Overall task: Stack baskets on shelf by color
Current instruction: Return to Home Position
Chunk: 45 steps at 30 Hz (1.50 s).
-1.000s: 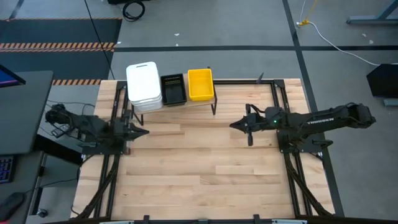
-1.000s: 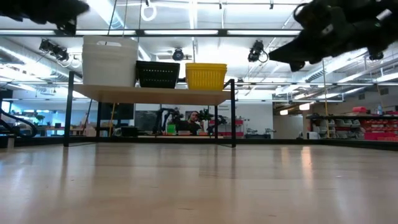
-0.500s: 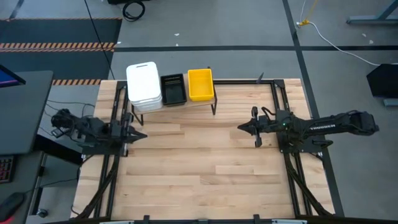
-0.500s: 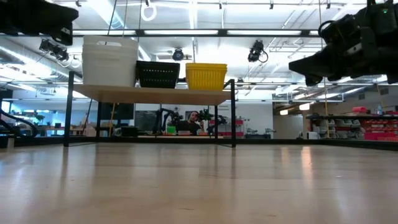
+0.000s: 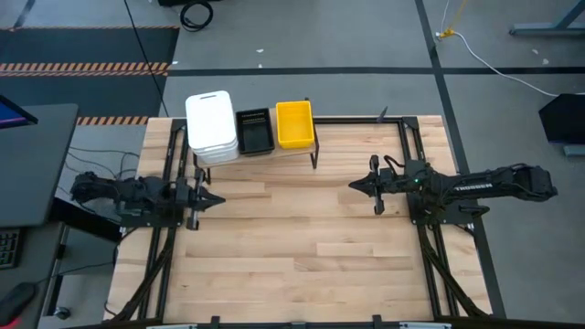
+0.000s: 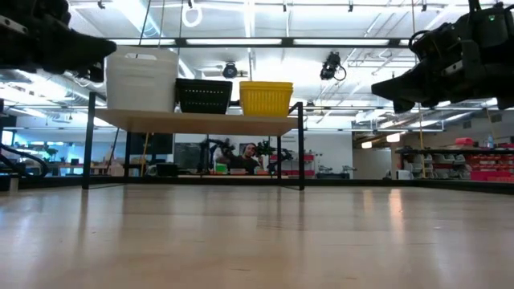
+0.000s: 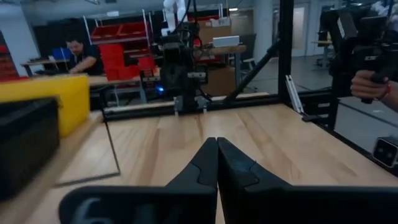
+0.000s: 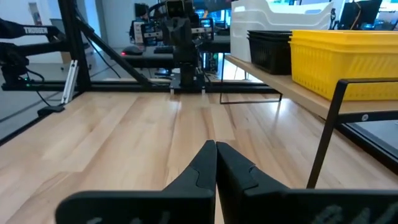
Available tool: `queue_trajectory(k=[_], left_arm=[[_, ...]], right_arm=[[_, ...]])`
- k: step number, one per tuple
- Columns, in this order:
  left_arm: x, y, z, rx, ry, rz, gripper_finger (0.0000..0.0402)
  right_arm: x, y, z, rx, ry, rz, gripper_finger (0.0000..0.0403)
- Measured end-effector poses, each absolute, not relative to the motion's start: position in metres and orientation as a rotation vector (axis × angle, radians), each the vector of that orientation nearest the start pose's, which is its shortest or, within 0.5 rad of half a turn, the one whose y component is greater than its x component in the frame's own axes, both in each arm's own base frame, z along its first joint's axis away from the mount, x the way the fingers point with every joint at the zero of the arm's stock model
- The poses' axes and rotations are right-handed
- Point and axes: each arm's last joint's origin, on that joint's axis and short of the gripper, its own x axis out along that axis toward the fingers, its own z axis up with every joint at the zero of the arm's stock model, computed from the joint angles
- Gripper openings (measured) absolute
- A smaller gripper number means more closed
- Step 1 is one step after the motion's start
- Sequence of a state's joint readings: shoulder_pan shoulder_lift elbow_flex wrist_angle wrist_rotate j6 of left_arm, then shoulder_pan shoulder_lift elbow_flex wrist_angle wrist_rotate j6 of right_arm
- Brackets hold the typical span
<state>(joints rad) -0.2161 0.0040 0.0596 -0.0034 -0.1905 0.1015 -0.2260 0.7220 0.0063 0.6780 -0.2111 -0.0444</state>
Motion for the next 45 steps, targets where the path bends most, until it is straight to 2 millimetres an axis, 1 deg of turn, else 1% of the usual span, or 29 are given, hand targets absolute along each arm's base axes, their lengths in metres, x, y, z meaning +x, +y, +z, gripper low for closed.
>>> queue_trajectory(k=[4,7,16,19,23,28,32,40,45], left_arm=[[0.096,-0.012,0.171,0.059,-0.045,-0.037,0.0003],[0.098,-0.011,0.169,0.046,-0.029,-0.047,0.0004],[0.097,-0.010,0.177,0.098,-0.115,-0.072,0.0005],[0.097,-0.010,0.175,0.112,-0.101,-0.069,0.0006],[0.098,-0.009,0.167,0.116,-0.019,-0.043,0.0006],[0.099,-0.009,0.167,0.116,-0.009,-0.036,0.0006],[0.099,-0.009,0.167,0.115,-0.009,-0.035,0.0007],[0.099,-0.009,0.167,0.116,-0.012,-0.033,0.0007],[0.099,-0.009,0.167,0.080,-0.011,-0.033,0.0007]], right_arm=[[0.141,-0.026,0.157,-0.033,0.052,-0.014,0.0006],[0.142,-0.026,0.154,-0.029,0.073,-0.013,0.0006],[0.145,-0.027,0.147,-0.020,0.127,-0.022,0.0007],[0.145,-0.027,0.148,-0.023,0.117,-0.023,0.0007],[0.145,-0.027,0.149,-0.044,0.102,-0.022,0.0007],[0.146,-0.027,0.155,-0.117,0.045,-0.019,0.0007],[0.146,-0.027,0.162,-0.136,-0.021,-0.020,0.0007],[0.144,-0.027,0.165,-0.047,-0.049,-0.015,0.0007],[0.144,-0.027,0.165,-0.035,-0.048,-0.014,0.0008]])
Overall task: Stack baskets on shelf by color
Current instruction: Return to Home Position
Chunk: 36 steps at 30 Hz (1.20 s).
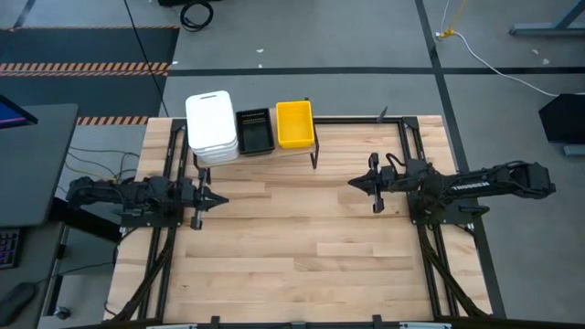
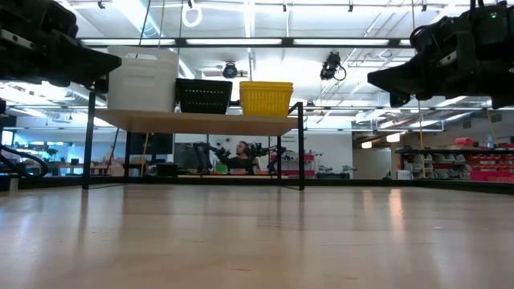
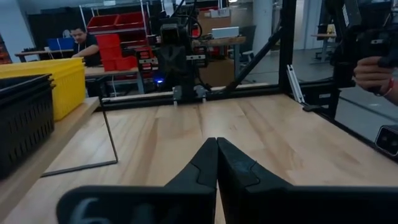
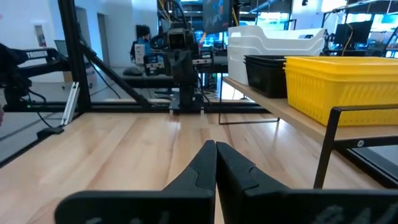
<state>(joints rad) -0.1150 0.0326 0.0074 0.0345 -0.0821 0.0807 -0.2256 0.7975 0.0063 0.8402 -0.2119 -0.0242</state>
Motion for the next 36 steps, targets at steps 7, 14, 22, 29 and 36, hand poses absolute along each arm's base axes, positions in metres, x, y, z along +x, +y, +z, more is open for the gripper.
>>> queue_trajectory(k=[7,14,22,29,36], left_arm=[[0.099,-0.009,0.167,0.063,-0.012,-0.032,0.0007],[0.099,-0.009,0.167,0.063,-0.014,-0.031,0.0007],[0.099,-0.009,0.167,0.063,-0.015,-0.032,0.0007],[0.099,-0.009,0.167,0.063,-0.016,-0.032,0.0007],[0.099,-0.009,0.167,0.063,-0.016,-0.032,0.0007]], right_arm=[[0.143,-0.027,0.168,-0.017,-0.066,-0.014,0.0010],[0.144,-0.028,0.162,-0.006,-0.018,-0.062,0.0010],[0.138,-0.025,0.182,0.050,-0.199,0.031,0.0011],[0.126,-0.023,0.174,0.157,-0.068,0.076,0.0011],[0.112,-0.022,0.175,0.166,-0.071,0.045,0.0011]])
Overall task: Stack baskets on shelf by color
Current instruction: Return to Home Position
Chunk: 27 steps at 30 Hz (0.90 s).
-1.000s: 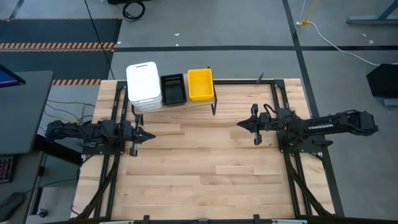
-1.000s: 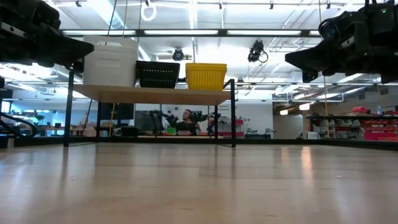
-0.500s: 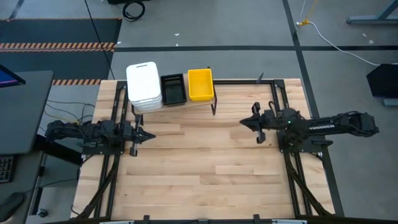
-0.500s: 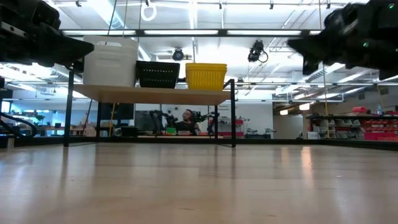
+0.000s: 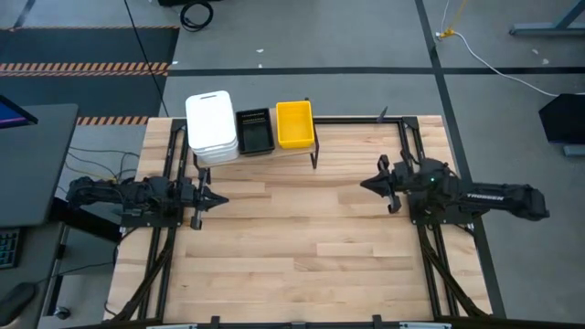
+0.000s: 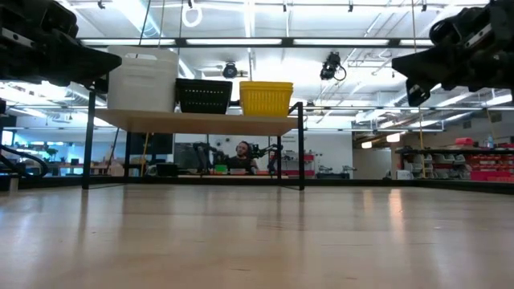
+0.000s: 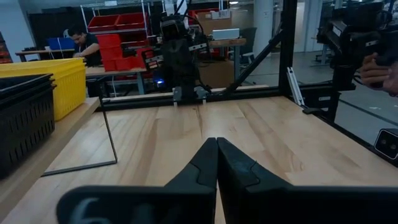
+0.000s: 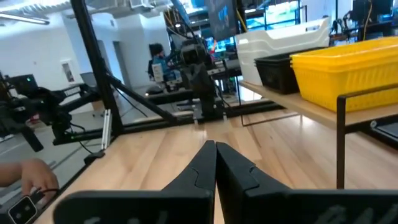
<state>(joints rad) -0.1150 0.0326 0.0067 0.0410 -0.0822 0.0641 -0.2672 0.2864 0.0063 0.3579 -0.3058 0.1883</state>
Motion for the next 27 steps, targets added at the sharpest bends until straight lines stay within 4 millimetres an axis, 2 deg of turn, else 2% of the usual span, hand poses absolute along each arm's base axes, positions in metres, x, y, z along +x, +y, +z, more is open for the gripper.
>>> queue_trajectory(k=[11,14,18,27], left_arm=[[0.099,-0.009,0.167,0.063,-0.016,-0.032,0.0007],[0.099,-0.009,0.167,0.062,-0.016,-0.033,0.0007],[0.099,-0.009,0.167,0.063,-0.016,-0.033,0.0007],[0.099,-0.009,0.167,0.063,-0.016,-0.033,0.0007]], right_arm=[[0.096,-0.017,0.169,0.158,-0.039,-0.032,0.0011],[0.096,-0.015,0.170,0.117,-0.053,-0.043,0.0010],[0.097,-0.015,0.166,0.069,-0.016,-0.147,0.0009],[0.097,-0.012,0.167,-0.007,-0.019,-0.170,0.0009]])
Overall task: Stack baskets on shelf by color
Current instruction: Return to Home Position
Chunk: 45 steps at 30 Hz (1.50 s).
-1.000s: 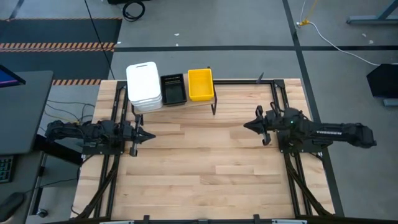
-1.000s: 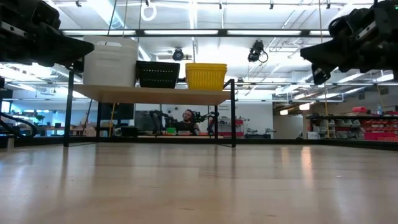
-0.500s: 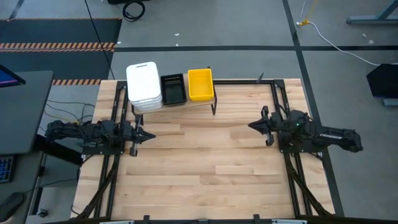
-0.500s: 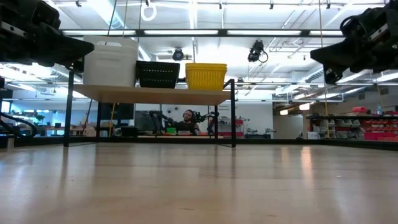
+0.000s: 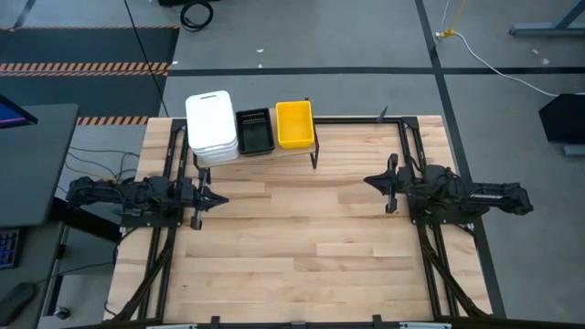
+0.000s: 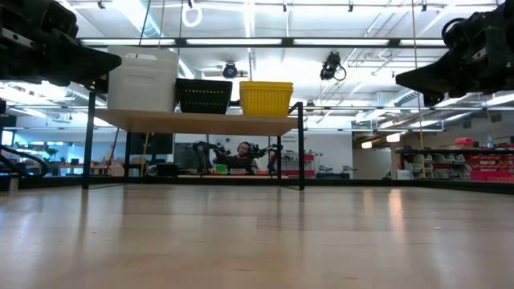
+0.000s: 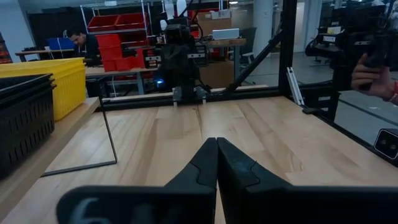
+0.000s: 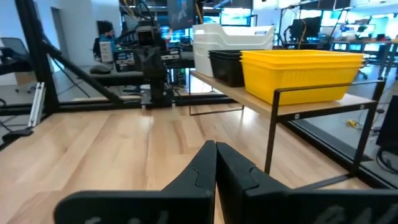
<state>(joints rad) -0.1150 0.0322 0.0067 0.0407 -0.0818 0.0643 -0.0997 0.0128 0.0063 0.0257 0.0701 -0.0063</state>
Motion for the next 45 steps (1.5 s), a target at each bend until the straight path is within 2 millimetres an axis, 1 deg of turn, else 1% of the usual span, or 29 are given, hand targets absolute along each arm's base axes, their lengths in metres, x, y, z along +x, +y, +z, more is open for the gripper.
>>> queue_trajectory(k=[45], left_arm=[[0.0988,-0.0090,0.1671,0.063,-0.016,-0.033,0.0007]], right_arm=[[0.0975,-0.0113,0.1672,0.004,-0.020,-0.153,0.0014]])
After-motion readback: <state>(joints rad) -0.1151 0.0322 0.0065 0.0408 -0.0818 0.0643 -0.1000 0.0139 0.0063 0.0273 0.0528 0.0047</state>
